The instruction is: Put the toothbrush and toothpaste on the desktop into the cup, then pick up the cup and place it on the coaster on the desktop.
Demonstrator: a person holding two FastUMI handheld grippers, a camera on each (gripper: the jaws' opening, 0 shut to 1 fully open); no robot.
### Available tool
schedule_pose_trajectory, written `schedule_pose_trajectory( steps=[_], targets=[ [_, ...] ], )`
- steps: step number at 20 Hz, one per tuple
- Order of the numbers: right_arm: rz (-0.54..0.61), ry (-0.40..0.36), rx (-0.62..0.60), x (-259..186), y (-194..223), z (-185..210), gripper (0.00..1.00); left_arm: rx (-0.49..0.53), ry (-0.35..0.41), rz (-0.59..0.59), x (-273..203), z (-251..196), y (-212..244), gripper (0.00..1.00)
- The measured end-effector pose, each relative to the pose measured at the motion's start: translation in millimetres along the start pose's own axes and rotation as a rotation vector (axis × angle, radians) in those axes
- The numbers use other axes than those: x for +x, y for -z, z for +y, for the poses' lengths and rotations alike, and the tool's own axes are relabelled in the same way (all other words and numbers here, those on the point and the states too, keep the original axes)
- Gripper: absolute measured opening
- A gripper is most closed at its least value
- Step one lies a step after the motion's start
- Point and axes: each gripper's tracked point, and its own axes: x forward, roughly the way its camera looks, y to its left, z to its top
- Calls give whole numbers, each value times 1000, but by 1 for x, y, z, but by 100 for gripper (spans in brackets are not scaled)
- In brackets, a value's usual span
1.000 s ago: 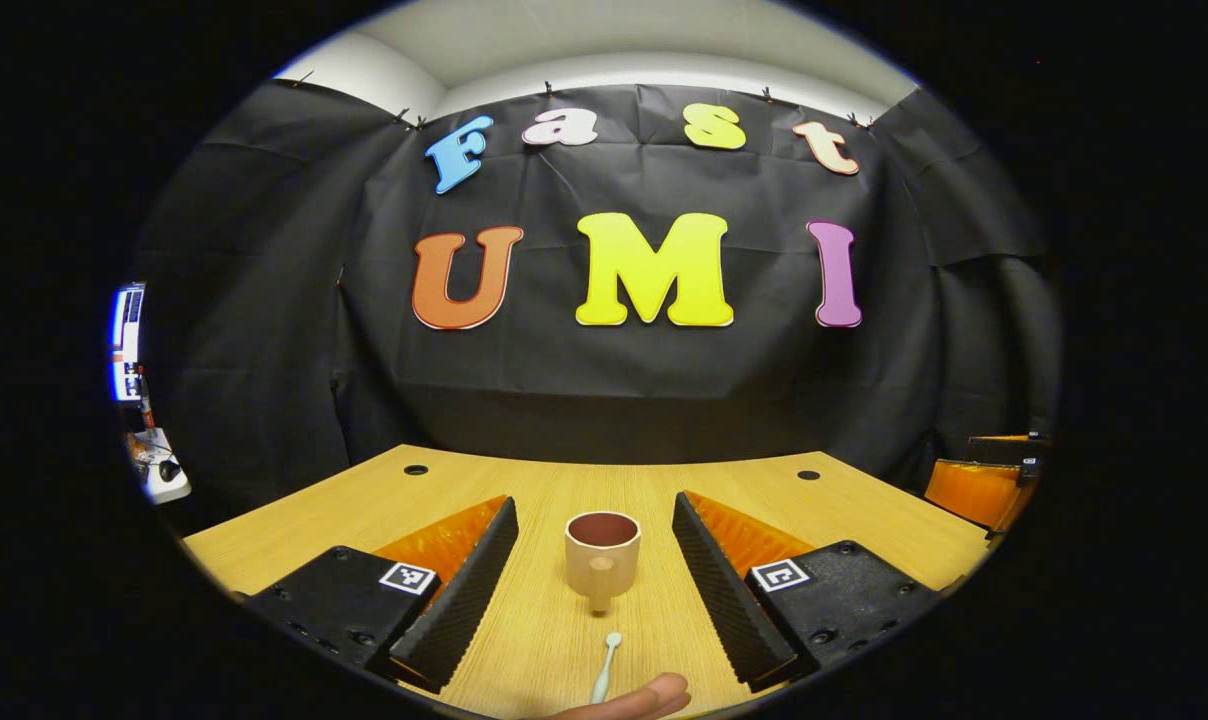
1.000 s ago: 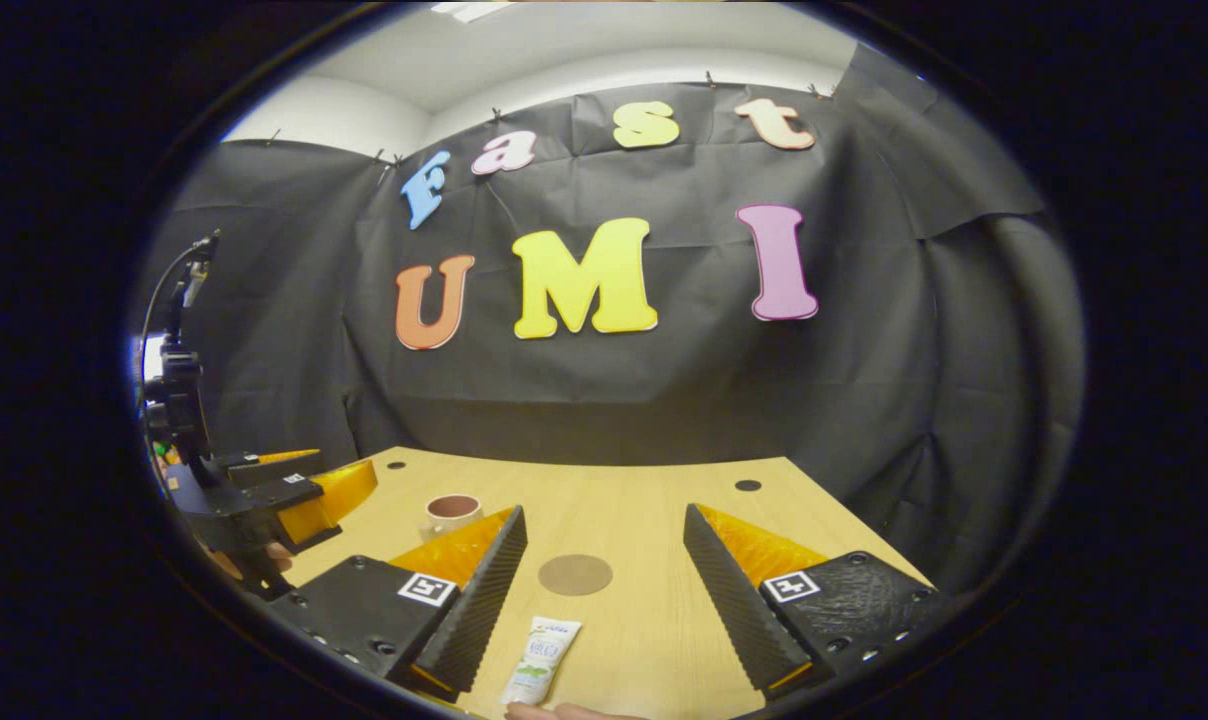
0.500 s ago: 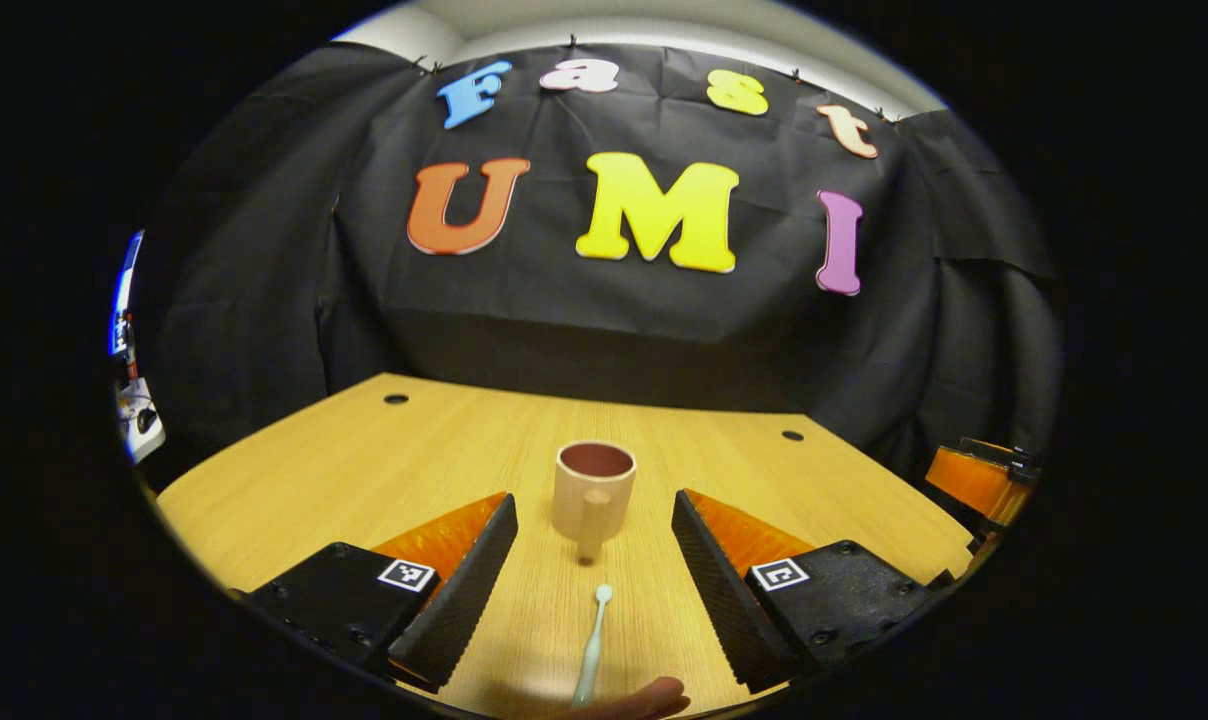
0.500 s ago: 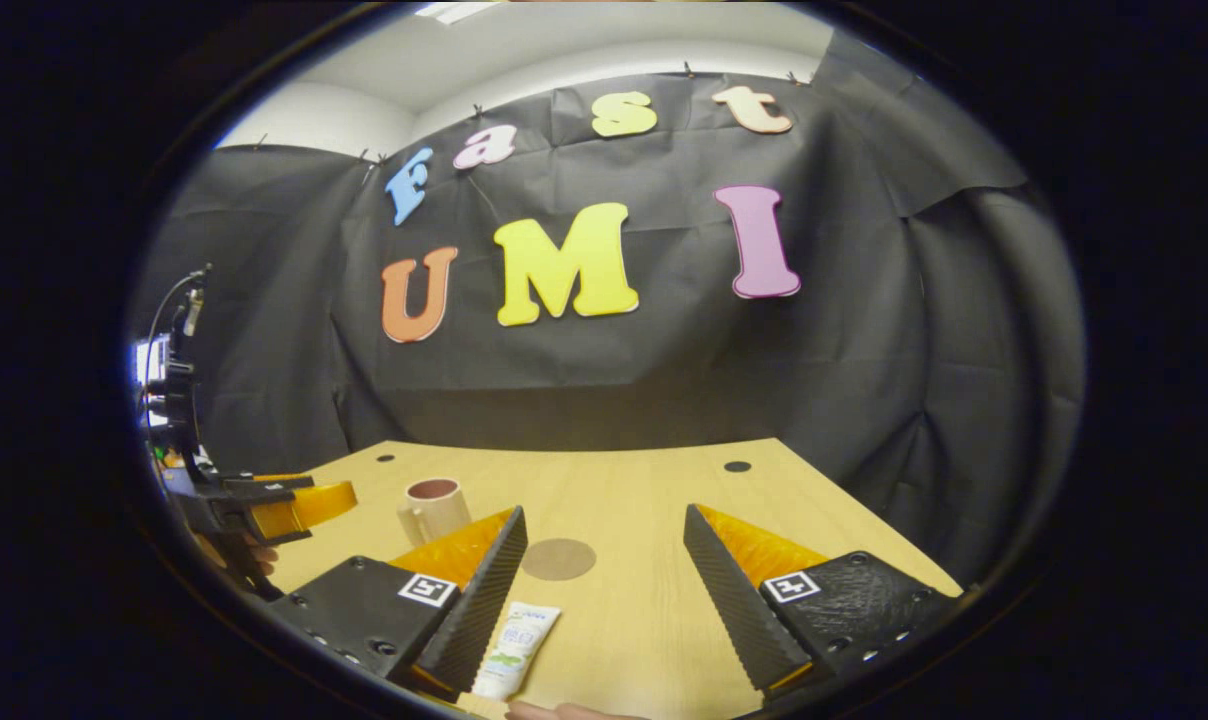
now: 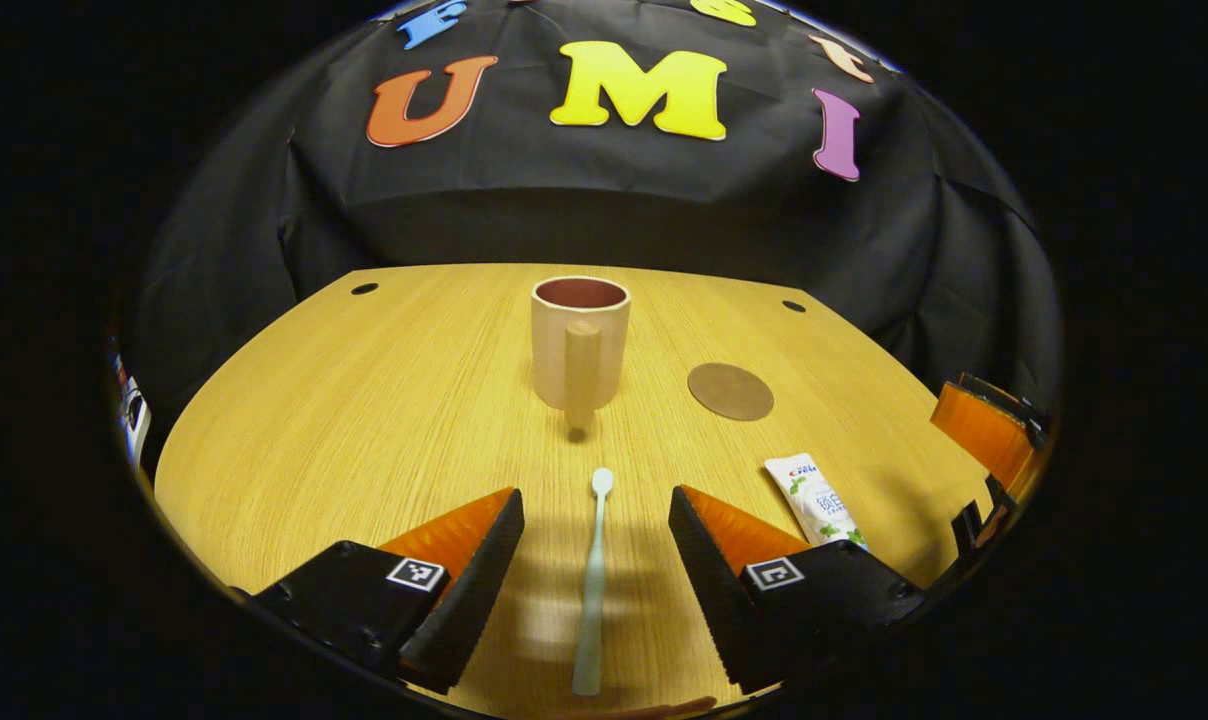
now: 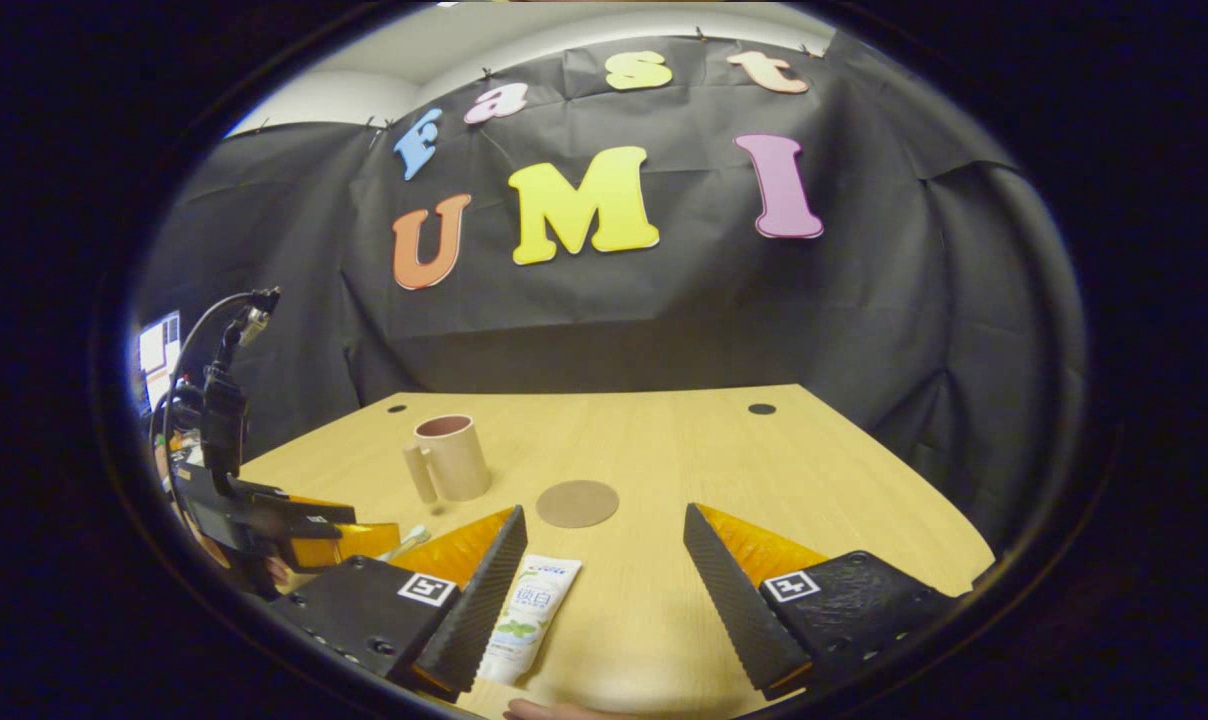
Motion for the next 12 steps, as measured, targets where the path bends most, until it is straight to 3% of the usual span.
schedule_pose_trajectory(
  steps=[5,10,11,12],
  targets=[
    [47,-4,-32,7,18,7,92,27,-12,49,13,0,17,70],
    [87,8,-51,9,28,10,96,69,-20,68,17,5,30,43],
    [91,13,-49,10,29,9,96,67,-24,73,15,7,31,48],
    [98,14,-43,11,30,10,96,56,-26,67,15,8,31,29]
  ],
)
